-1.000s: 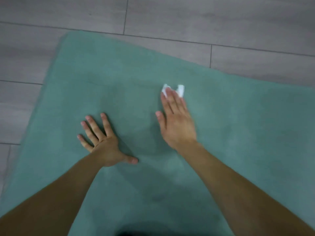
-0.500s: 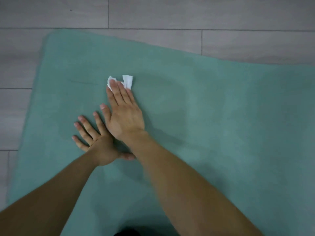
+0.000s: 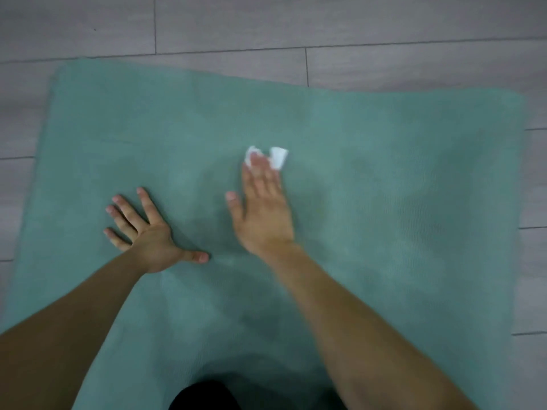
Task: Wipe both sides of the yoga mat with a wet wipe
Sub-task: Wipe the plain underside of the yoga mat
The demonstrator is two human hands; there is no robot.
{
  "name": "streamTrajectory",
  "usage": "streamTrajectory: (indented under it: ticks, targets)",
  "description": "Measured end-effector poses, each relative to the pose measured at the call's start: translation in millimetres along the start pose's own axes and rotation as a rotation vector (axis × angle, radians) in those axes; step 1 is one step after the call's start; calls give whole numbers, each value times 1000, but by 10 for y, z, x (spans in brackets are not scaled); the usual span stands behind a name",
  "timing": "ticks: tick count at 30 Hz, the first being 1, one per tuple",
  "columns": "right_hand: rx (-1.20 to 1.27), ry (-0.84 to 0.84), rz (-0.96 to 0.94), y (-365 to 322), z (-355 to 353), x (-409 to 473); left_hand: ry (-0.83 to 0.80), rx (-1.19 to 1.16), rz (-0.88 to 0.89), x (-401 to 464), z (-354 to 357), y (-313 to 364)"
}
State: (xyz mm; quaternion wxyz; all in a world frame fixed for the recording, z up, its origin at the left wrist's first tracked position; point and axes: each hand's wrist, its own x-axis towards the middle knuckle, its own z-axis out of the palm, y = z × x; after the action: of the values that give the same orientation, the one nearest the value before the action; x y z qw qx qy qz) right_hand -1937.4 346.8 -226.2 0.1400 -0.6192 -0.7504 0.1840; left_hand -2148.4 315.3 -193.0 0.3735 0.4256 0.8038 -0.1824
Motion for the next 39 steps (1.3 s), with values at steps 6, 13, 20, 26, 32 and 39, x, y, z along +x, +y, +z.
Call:
streamTrajectory:
  ticks: [6, 13, 20, 26, 32, 39]
  targets:
    - [-44, -156, -285, -190, 25, -103, 276, -16, 63, -173, 204, -131]
    - [-234, -91, 297, 1991, -1210, -1363, 463, -81, 133, -720, 806, -120]
    - [12, -54, 63, 606, -458, -1301, 37, 112, 216, -1005, 1008, -405]
    - [-143, -410, -685, 201, -221, -1261, -160, 176, 121, -911, 929, -256]
    - [-264, -181, -238, 1201, -659, -202, -199, 162, 148, -967, 871, -273]
    - [-189, -169, -107, 691, -488, 137, -238, 163, 157, -962, 810, -316]
